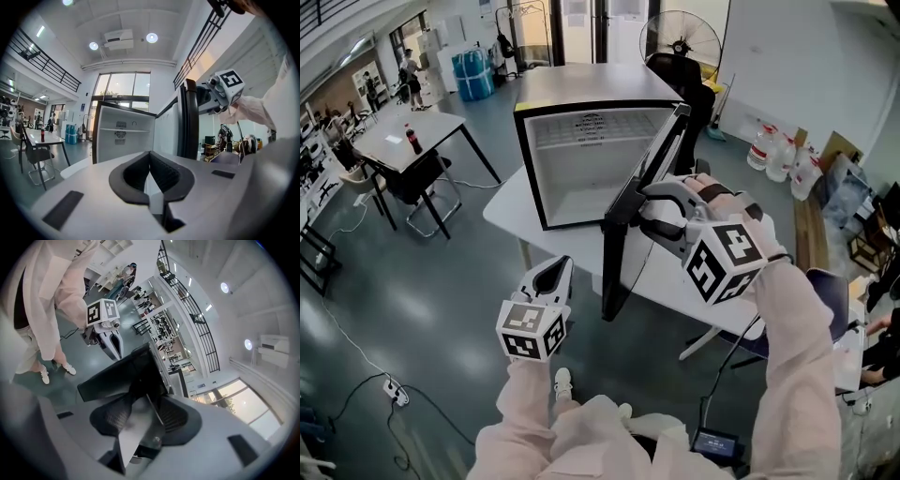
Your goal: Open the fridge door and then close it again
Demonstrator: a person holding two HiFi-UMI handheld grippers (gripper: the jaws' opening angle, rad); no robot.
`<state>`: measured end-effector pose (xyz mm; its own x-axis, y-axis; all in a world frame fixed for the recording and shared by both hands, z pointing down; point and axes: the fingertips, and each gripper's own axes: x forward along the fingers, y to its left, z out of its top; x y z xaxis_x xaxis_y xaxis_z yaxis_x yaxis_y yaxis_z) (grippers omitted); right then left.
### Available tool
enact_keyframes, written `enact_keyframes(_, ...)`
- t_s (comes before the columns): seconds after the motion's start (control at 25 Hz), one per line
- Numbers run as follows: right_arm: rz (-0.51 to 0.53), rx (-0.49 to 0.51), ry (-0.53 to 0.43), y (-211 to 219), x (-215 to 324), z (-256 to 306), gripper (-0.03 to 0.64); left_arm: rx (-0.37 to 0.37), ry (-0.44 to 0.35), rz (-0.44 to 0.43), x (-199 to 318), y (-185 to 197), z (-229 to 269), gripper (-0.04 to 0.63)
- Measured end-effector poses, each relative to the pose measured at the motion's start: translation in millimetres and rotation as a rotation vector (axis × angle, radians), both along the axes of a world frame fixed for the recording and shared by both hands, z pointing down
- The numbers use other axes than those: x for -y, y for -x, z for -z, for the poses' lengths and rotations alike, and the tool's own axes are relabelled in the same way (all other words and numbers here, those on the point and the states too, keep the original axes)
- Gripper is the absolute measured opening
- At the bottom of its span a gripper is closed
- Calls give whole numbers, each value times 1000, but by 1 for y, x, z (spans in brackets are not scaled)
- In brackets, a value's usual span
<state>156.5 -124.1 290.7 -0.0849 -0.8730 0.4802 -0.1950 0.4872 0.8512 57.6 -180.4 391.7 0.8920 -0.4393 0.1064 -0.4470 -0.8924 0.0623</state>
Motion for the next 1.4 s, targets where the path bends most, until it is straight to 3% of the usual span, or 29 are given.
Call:
enact_keyframes(0.36,-26,-40,36,-16,-31,1,184,13,-11,-65,-20,-17,4,11)
enact_keyframes(0.64,-16,-49,47,-50,-64,-6,187,12,-20,-116,-54,-55,3,11)
enact_keyframes(1.4,42,-88,126,-97,-110,-3,189,29,-5,-151,-78,-67,-10,11)
